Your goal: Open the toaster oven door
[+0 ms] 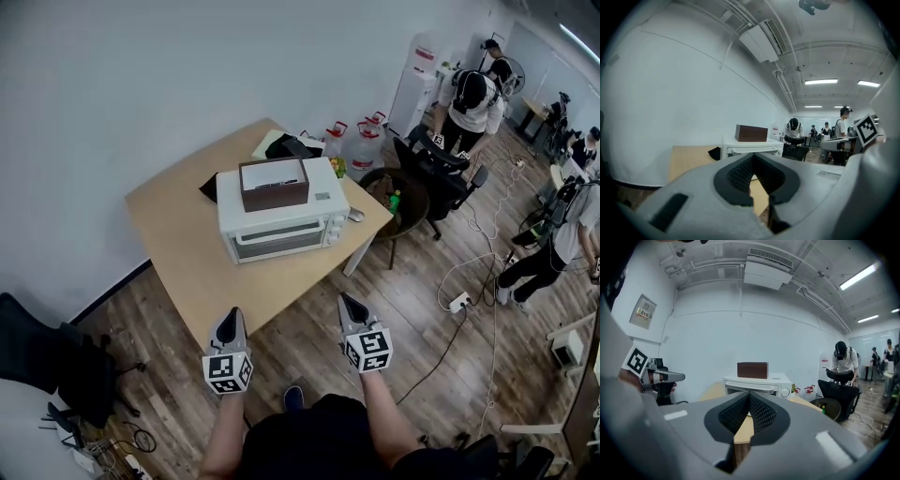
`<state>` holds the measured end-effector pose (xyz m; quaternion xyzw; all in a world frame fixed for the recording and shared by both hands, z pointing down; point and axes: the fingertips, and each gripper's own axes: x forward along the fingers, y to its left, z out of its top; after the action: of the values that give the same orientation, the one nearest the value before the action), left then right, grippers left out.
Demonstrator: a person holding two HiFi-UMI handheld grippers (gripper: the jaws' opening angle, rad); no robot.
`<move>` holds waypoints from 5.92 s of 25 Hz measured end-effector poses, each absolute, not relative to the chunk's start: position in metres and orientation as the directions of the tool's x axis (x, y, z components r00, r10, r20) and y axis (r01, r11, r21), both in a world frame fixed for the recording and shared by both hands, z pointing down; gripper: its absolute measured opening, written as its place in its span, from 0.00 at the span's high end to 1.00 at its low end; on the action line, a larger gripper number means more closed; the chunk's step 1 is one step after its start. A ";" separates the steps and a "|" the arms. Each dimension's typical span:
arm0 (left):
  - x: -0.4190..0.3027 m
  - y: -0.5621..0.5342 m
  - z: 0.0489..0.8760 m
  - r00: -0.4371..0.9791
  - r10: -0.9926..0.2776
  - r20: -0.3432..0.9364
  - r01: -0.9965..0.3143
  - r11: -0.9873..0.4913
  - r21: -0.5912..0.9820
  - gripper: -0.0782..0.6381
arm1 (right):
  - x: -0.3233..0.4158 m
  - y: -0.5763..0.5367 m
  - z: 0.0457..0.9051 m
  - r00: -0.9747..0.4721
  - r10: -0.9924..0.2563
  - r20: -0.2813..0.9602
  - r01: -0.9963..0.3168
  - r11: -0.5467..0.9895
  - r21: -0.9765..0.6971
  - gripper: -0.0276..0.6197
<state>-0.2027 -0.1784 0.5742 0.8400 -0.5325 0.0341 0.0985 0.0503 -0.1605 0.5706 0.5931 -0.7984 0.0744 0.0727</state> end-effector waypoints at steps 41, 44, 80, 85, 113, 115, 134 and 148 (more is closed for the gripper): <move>-0.165 -0.220 0.566 0.309 -0.939 0.148 -0.950 -0.301 0.080 0.90 | 0.068 -0.305 0.603 -0.475 -0.847 0.239 -0.876 0.479 -0.045 0.95; -0.166 -0.220 0.568 0.299 -0.941 0.156 -0.954 -0.292 0.071 0.90 | 0.064 -0.324 0.608 -0.483 -0.838 0.253 -0.870 0.492 -0.032 0.95; -0.168 -0.206 0.569 0.304 -0.938 0.164 -0.950 -0.287 0.120 0.90 | 0.061 -0.407 0.653 -0.505 -0.763 0.403 -0.850 0.522 -0.075 0.95; -0.163 -0.203 0.575 0.315 -0.933 0.176 -0.947 -0.296 0.125 0.90 | 0.061 -0.404 0.653 -0.489 -0.775 0.401 -0.860 0.504 -0.075 0.95; -0.163 -0.204 0.579 0.329 -0.926 0.185 -0.941 -0.305 0.148 0.90 | 0.062 -0.390 0.657 -0.480 -0.794 0.372 -0.869 0.489 -0.077 0.95; -0.161 -0.203 0.581 0.332 -0.924 0.189 -0.940 -0.308 0.147 0.90 | 0.062 -0.388 0.658 -0.480 -0.795 0.369 -0.869 0.488 -0.081 0.95; -0.151 -0.206 0.578 0.357 -0.917 0.177 -0.928 -0.325 0.183 0.90 | 0.063 -0.372 0.663 -0.473 -0.805 0.358 -0.874 0.479 -0.078 0.95; -0.156 -0.202 0.581 0.355 -0.916 0.186 -0.930 -0.325 0.173 0.90 | 0.061 -0.362 0.667 -0.472 -0.809 0.350 -0.875 0.477 -0.077 0.95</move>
<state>-0.1558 -0.2020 0.5813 0.8136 -0.5673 0.0270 0.1249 0.0613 -0.3625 0.6665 0.4960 -0.8490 0.1237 0.1338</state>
